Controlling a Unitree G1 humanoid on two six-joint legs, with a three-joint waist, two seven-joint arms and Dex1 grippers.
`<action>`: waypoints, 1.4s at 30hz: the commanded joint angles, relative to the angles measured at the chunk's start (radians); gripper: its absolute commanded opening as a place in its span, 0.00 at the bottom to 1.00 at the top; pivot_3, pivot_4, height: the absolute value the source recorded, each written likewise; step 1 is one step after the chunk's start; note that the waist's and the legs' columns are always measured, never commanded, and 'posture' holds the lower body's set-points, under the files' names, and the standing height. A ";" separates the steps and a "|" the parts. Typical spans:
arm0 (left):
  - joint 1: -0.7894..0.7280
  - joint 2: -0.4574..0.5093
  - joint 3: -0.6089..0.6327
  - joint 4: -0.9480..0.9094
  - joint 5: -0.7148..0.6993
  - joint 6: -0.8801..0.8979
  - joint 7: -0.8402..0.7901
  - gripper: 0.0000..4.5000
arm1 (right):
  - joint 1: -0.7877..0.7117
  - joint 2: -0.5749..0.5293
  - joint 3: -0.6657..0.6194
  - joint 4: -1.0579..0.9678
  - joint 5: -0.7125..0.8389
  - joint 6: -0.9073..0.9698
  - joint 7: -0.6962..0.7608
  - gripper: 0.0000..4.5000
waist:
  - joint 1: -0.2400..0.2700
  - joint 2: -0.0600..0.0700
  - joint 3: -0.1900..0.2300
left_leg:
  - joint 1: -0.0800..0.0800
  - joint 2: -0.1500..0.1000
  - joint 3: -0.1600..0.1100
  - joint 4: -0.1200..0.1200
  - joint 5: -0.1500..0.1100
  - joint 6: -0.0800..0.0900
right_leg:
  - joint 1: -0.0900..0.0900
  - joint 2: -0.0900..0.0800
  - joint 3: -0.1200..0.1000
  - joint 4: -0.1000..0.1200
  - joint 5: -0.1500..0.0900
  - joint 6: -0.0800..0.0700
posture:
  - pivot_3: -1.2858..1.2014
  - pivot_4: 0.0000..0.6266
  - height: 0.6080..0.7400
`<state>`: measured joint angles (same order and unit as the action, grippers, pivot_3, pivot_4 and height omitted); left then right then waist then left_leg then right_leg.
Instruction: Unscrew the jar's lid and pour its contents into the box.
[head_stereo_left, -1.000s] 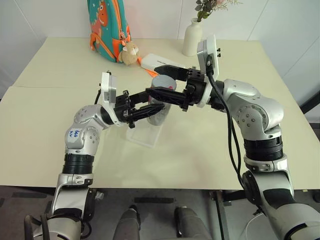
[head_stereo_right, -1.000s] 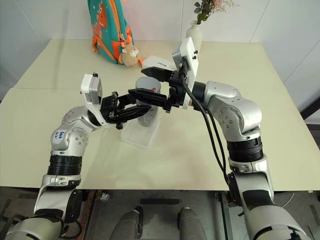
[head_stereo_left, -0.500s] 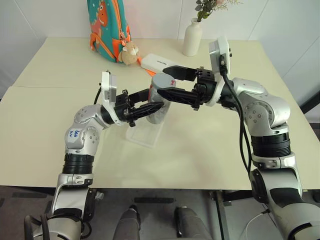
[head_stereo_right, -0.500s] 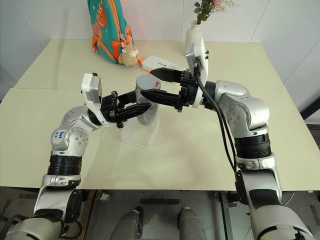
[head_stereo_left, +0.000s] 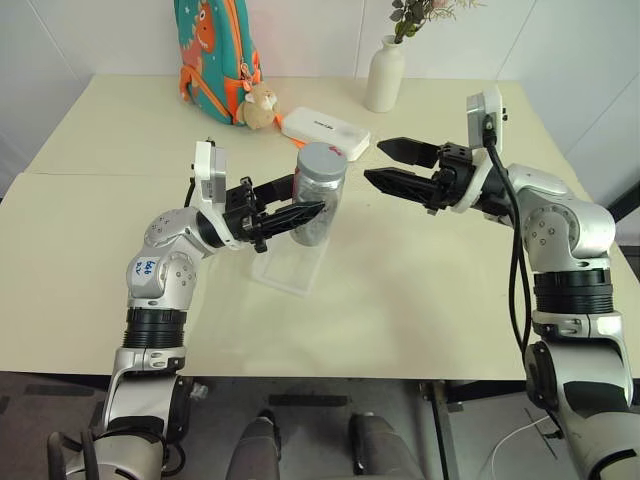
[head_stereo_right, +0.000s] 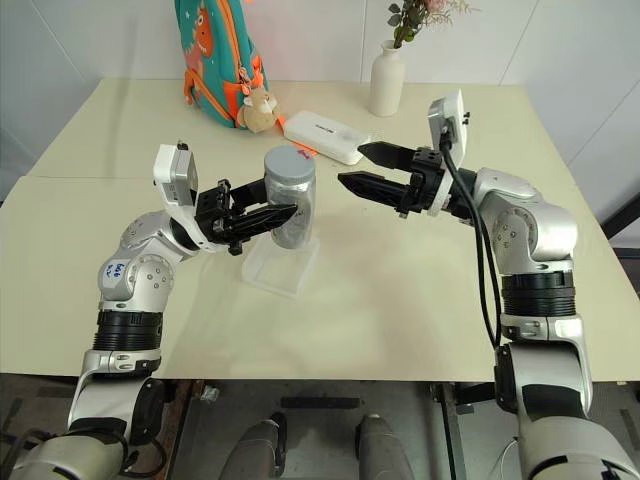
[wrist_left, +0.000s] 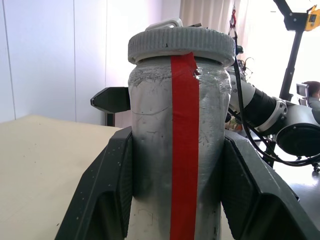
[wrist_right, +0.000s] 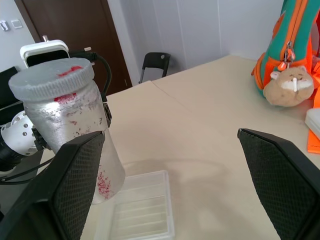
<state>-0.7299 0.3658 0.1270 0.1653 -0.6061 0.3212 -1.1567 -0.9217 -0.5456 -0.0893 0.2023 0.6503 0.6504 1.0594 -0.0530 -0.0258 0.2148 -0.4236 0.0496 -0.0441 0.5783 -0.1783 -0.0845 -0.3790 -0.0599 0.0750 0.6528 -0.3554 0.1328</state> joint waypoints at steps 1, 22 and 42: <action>-0.008 0.006 0.007 -0.037 -0.022 -0.012 -0.007 0.44 | -0.006 -0.011 -0.043 -0.076 0.061 0.019 0.033 0.99 | 0.000 0.000 0.000 | 0.000 0.000 0.000 0.000 0.000 0.000 | 0.000 0.000 0.000 0.000 0.000 0.000 | 0.52 0.24 1.00; -0.012 0.001 -0.007 -0.036 -0.022 -0.004 -0.008 0.44 | -0.104 0.183 0.113 -0.207 0.003 0.019 -0.120 0.99 | 0.002 0.000 0.000 | 0.000 0.000 0.000 0.000 0.000 0.000 | 0.000 0.000 0.000 0.000 0.000 0.000 | 0.52 0.24 1.00; -0.014 -0.002 -0.007 -0.030 -0.019 -0.013 -0.003 0.44 | -0.092 0.134 0.065 -0.145 0.000 0.016 -0.076 0.99 | 0.000 0.000 0.000 | 0.000 0.000 0.000 0.000 0.000 0.000 | 0.000 0.000 0.000 0.000 0.000 0.000 | 0.52 0.24 1.00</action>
<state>-0.7301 0.3651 0.1164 0.1669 -0.6054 0.3242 -1.1484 -1.0129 -0.3903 0.0218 0.0571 0.6411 0.6783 0.9815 -0.0528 -0.0257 0.2148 -0.4236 0.0496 -0.0442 0.5784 -0.1784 -0.0845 -0.3790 -0.0599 0.0749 0.6530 -0.3554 0.1328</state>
